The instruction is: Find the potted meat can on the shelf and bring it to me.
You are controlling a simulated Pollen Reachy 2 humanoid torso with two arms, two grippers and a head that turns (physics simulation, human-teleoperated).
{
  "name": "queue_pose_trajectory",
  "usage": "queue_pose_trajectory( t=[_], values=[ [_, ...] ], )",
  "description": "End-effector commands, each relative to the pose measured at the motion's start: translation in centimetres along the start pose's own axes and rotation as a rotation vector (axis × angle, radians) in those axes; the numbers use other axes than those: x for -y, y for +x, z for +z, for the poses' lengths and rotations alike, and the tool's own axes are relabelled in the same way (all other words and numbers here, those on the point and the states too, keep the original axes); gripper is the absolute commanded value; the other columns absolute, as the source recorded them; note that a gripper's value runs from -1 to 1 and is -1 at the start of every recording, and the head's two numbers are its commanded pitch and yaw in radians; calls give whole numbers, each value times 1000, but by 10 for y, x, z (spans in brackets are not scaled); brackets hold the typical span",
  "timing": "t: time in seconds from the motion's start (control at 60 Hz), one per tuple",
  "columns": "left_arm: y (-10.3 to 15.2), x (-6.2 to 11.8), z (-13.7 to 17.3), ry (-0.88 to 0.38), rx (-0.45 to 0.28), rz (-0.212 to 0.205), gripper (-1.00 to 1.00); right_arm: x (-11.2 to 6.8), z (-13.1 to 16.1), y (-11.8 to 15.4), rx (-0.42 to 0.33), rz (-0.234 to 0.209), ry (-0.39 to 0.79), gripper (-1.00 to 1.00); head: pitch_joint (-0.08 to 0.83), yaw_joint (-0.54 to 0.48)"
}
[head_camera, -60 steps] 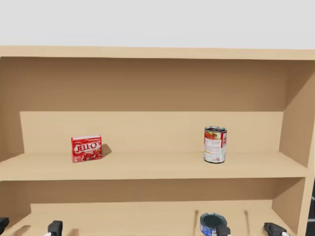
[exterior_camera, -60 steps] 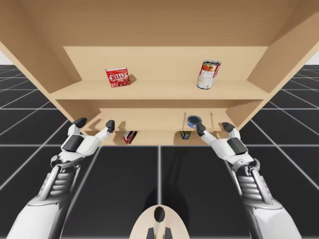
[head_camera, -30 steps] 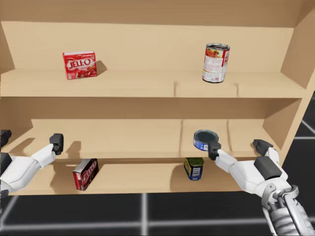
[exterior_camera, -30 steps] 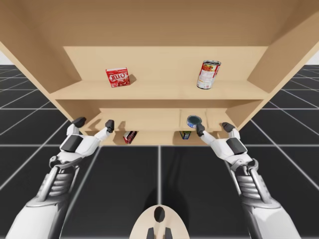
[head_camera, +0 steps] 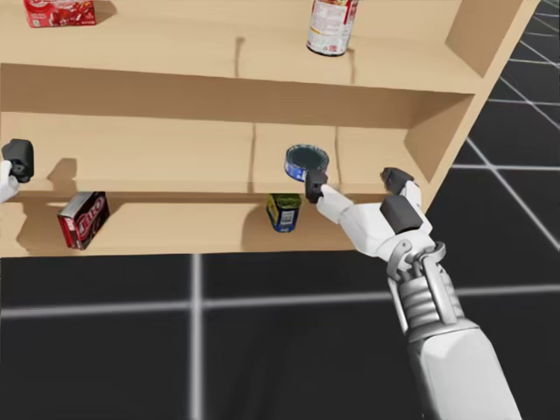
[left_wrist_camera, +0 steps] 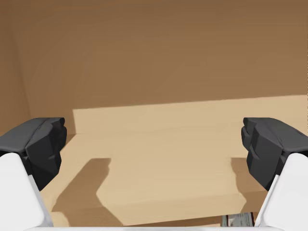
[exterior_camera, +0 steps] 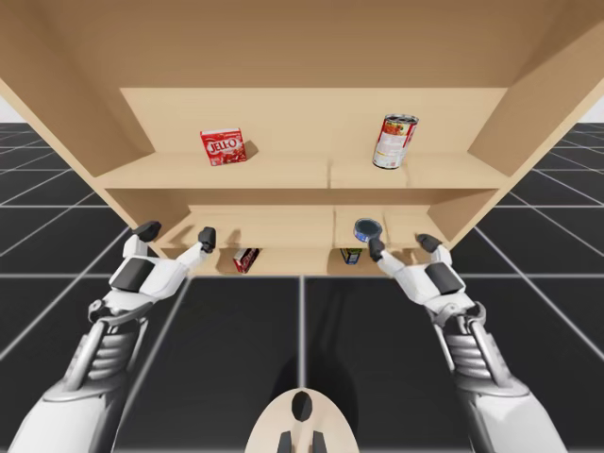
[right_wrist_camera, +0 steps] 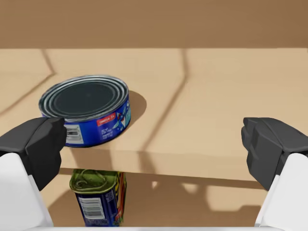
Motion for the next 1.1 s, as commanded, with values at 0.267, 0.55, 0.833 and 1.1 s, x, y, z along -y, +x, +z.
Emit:
queue_pose_trajectory(
  t=[0.267, 0.55, 0.833, 1.1],
  values=[
    [1, 3, 1, -3, 7, 8, -1000, -55, 54, -1, -90, -10, 60, -1000, 601, -208],
    [4, 3, 3, -9, 21, 23, -1000, -67, 37, -53, -125, -20, 51, -1000, 603, -201],
    [4, 3, 3, -11, 23, 21, -1000, -76, -6, -78, -151, -53, 30, -1000, 601, -204],
    [4, 5, 5, -12, 20, 21, -1000, -95, -46, -85, -193, -58, 22, -1000, 605, -200]
  ],
)
